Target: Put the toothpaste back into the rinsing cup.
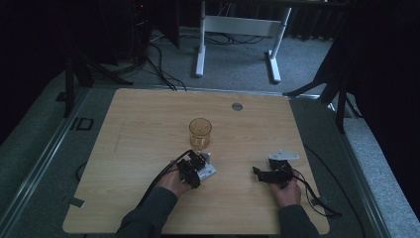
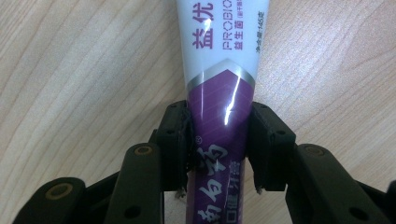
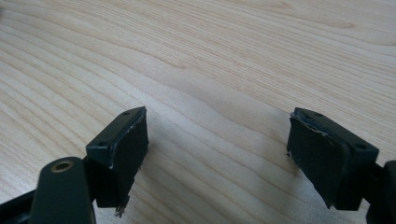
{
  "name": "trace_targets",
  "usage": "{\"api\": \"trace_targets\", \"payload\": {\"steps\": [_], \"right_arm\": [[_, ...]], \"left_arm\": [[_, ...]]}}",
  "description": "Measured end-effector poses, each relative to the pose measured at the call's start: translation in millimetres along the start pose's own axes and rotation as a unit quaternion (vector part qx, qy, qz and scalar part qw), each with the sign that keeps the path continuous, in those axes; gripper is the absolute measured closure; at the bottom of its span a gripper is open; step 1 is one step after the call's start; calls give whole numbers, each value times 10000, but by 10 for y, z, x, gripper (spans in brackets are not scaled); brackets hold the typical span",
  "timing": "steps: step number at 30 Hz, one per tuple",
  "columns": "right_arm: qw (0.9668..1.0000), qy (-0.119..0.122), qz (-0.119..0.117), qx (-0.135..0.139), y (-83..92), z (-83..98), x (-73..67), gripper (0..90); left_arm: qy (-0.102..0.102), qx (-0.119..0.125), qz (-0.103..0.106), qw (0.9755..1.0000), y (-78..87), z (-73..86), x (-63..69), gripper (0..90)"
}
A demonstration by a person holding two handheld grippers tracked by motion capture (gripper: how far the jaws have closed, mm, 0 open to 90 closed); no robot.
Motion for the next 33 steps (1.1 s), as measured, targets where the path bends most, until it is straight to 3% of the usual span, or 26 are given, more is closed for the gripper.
{"api": "trace_targets", "payload": {"steps": [9,15,33], "right_arm": [[10000,1,-1,1,0,0,0,205],[10000,-1,0,1,0,0,0,205],[10000,-2,0,1,0,0,0,205]], "left_arm": [[105,50,212,9997,35,20,-56,685],[154,40,232,9996,59,46,-99,708],[358,478,365,9975,289,83,-213,719]]}}
Point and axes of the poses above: each handheld gripper's, and its own axes: y roughly backward along the jaws, z roughly out of its underside, x roughly to its right, the point moved 2 cm from there along -y, roughly forward along the jaws, and after that the axes turned 7 degrees about y, right-handed, at the moved point
